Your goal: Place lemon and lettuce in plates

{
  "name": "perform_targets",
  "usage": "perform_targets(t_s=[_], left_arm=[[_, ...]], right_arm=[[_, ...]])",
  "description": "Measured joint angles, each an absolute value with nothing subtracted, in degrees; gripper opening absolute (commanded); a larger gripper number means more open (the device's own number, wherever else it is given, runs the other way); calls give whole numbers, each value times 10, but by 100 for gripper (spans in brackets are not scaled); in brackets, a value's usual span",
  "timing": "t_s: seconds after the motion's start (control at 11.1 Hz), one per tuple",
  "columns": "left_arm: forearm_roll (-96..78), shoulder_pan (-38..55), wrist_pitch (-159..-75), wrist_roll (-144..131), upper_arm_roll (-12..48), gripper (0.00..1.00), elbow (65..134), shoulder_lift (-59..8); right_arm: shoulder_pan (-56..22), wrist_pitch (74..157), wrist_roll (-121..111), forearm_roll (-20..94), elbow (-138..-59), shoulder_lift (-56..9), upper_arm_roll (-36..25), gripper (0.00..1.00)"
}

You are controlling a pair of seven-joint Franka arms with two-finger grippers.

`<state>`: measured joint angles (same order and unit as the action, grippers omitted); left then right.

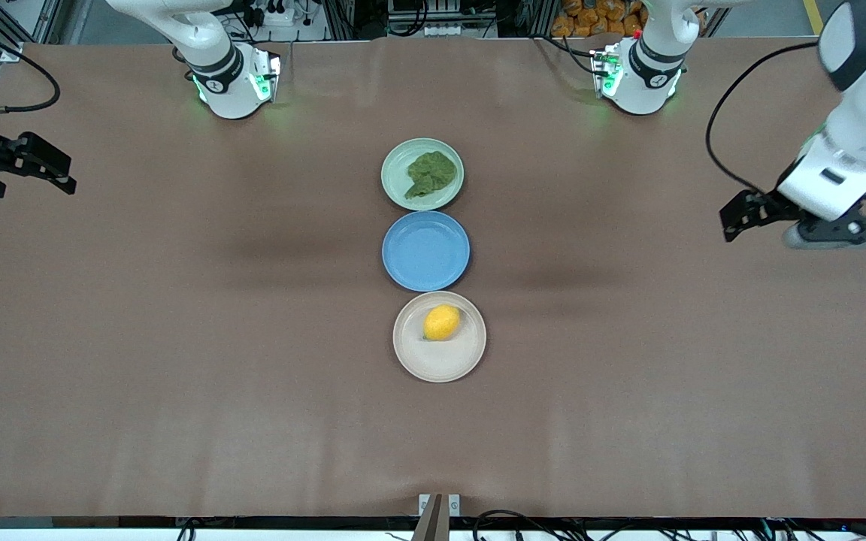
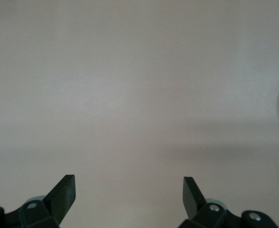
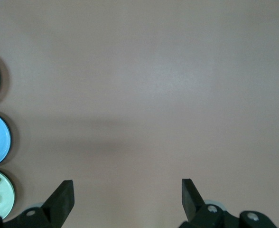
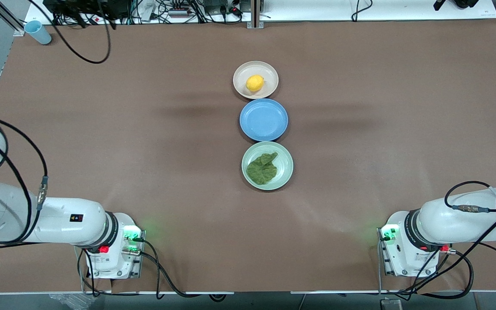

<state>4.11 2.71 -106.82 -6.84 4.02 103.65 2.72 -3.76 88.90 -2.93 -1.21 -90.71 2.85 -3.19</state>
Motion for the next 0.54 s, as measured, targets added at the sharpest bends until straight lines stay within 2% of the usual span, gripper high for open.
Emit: perform_targets(t_s=[0.54], left_arm=[[21,15,-940,-48,41,100,959,47]], right_arm=[[-37,865,-30,15,-907,29,-26,100]])
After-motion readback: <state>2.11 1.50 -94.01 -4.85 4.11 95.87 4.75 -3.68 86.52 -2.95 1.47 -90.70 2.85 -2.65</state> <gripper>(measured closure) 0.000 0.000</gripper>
